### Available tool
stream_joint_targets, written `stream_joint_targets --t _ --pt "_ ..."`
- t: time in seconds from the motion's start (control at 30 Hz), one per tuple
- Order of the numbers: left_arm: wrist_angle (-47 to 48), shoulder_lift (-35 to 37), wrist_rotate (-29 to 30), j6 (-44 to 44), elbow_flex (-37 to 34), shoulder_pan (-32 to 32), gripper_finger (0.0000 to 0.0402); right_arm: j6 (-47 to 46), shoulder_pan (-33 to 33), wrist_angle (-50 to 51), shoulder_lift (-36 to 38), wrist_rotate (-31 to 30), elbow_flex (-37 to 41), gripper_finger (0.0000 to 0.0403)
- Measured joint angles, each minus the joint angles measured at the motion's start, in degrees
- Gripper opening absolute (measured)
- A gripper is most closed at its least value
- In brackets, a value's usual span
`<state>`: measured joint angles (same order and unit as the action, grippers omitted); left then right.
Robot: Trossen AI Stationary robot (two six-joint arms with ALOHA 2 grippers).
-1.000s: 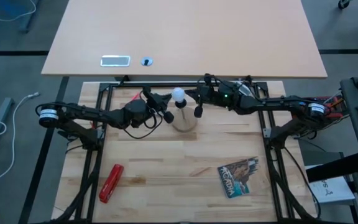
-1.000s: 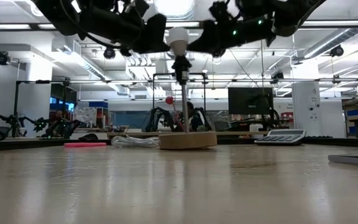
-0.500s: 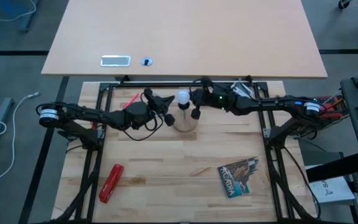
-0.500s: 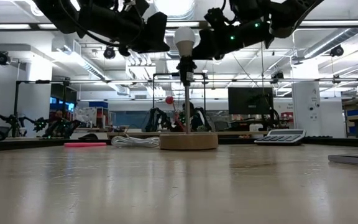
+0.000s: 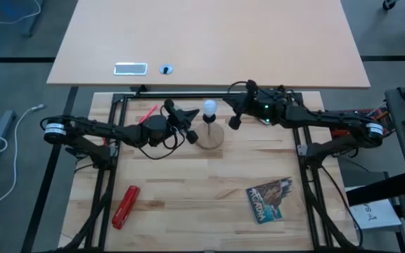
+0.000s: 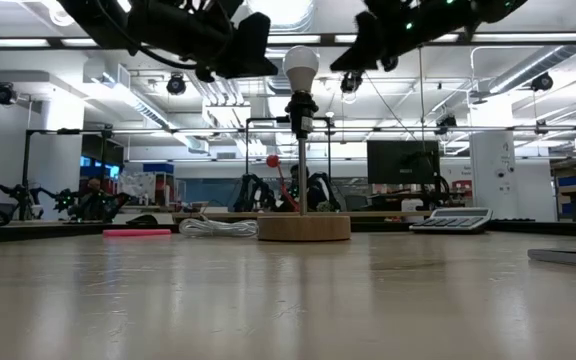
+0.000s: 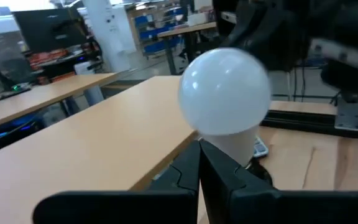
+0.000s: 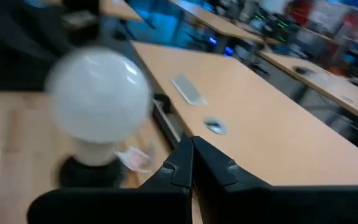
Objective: Screw lightbulb
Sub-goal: Remove the lightbulb from the lamp
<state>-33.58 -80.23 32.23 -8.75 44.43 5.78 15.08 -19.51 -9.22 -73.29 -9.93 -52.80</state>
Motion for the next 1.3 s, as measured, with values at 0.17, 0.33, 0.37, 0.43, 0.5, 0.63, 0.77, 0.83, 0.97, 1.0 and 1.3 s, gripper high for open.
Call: stream_joint_targets --t 0.17,0.33,0.37,0.43,0.5,0.63,0.77,0.83,0.97,1.0,1.3 --pt "0.2 0.0 -0.2 -1.8 0.9 0.1 0.0000 -2.6 0.2 0.4 4.5 10.3 1.7 0.0000" --pt "0.3 0.0 -0.2 -2.6 1.4 0.2 0.0000 -3.4 0.1 0.4 6.8 16.0 3.9 0.0000" --pt "0.4 0.0 -0.3 -2.6 1.4 0.2 0.0000 -3.7 0.1 0.2 6.8 17.3 4.1 0.0000" --pt "0.4 0.0 -0.6 -2.6 1.3 0.3 0.0000 -4.0 0.2 0.2 6.4 18.3 4.4 0.0000" --pt "0.3 0.0 -3.0 -2.8 1.3 0.5 0.0000 -4.0 0.4 -1.6 5.1 18.3 4.4 0.0000" --pt "0.3 0.0 -6.2 -2.7 1.3 0.6 0.0000 -4.2 0.8 -5.5 1.9 19.4 4.5 0.0000" --pt "0.2 0.0 -6.2 -2.8 1.3 0.8 0.0000 -4.7 0.7 -9.1 -1.3 19.0 4.6 0.0000" --pt "0.2 0.0 -6.2 -2.8 1.3 0.9 0.0000 -5.1 0.7 -10.1 -2.1 18.9 4.5 0.0000" --pt "0.6 0.0 -6.0 -3.2 1.3 1.0 0.0000 -5.2 0.8 -11.2 -3.5 18.7 4.5 0.0000" --pt "1.0 0.0 -5.3 -3.6 1.3 1.0 0.0000 -5.3 0.8 -11.1 -3.5 18.1 4.5 0.0000" --pt "1.7 -0.1 0.1 -8.7 1.2 3.4 0.0000 -4.6 0.7 -10.9 -2.9 14.4 4.4 0.0000"
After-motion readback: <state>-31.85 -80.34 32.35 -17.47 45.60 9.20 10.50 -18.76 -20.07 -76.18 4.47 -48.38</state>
